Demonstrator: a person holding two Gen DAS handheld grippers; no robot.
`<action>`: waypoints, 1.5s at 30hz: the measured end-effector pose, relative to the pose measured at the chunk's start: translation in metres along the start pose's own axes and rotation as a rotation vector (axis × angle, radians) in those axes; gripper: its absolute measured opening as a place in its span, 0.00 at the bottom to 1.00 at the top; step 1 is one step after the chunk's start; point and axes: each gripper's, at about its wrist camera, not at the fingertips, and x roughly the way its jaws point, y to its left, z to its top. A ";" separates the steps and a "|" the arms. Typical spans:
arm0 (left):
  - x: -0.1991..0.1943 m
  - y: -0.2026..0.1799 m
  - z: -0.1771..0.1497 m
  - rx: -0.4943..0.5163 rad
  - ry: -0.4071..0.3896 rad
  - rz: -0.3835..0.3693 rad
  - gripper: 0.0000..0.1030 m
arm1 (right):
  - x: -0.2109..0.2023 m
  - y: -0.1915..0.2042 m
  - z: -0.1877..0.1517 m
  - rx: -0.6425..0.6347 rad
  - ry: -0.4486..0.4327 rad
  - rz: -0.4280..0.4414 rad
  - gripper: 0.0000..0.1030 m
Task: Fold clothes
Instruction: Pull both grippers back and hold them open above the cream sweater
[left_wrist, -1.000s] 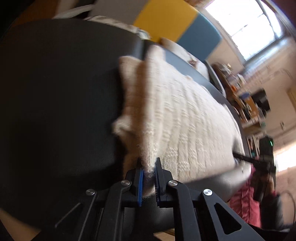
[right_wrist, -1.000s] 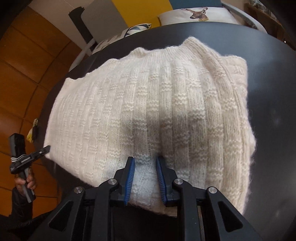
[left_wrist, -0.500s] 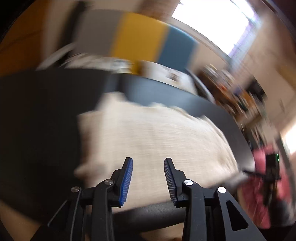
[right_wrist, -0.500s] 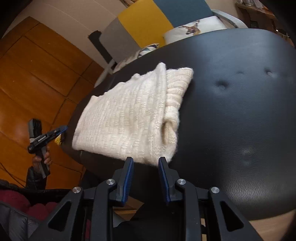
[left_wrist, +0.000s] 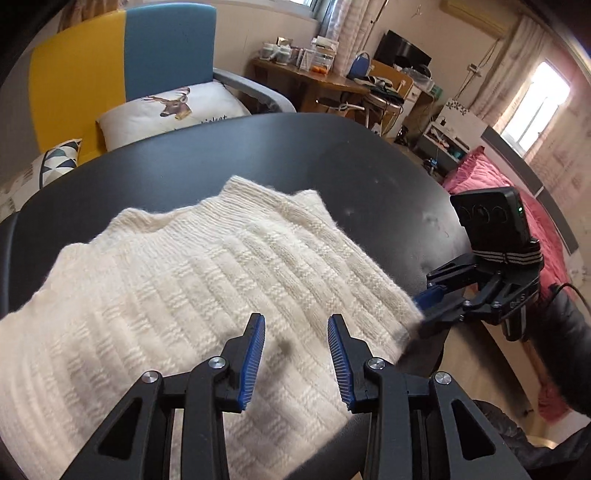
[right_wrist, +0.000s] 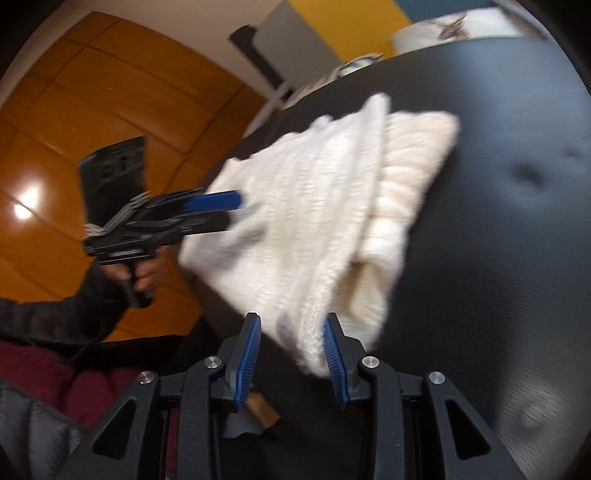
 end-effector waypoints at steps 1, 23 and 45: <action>0.007 0.000 0.001 -0.003 0.017 0.006 0.35 | 0.005 0.000 0.002 -0.010 0.033 0.023 0.36; 0.044 0.029 0.093 -0.021 0.021 -0.019 0.36 | 0.001 0.065 0.041 -0.193 -0.042 -0.379 0.36; -0.088 0.124 0.004 -0.232 -0.168 0.132 0.38 | 0.068 0.104 0.075 -0.213 -0.085 -0.616 0.34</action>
